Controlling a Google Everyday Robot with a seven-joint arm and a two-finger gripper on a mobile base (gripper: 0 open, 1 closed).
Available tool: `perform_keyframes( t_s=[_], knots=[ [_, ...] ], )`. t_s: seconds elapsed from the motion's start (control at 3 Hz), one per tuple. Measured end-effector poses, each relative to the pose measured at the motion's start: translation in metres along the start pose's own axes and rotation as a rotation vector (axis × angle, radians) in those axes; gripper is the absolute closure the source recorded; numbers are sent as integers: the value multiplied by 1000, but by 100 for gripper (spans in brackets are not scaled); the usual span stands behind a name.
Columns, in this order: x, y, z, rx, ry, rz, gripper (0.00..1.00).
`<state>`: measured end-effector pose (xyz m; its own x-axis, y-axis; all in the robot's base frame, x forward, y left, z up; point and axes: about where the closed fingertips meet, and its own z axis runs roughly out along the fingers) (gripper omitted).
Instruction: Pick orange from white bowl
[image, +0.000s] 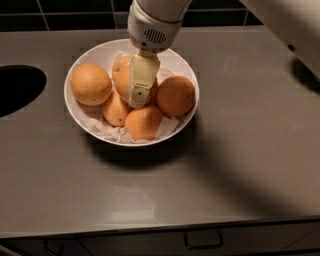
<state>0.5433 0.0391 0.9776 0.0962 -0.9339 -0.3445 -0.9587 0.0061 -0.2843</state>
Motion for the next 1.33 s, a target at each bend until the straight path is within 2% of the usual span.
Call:
perform_keyframes(
  t_s=[0.33, 0.67, 1.33],
  knots=[
    [0, 0, 9, -4, -22, 7, 0],
    [1, 1, 16, -8, -36, 17, 5],
    [4, 3, 22, -7, -39, 34, 9]
  ],
)
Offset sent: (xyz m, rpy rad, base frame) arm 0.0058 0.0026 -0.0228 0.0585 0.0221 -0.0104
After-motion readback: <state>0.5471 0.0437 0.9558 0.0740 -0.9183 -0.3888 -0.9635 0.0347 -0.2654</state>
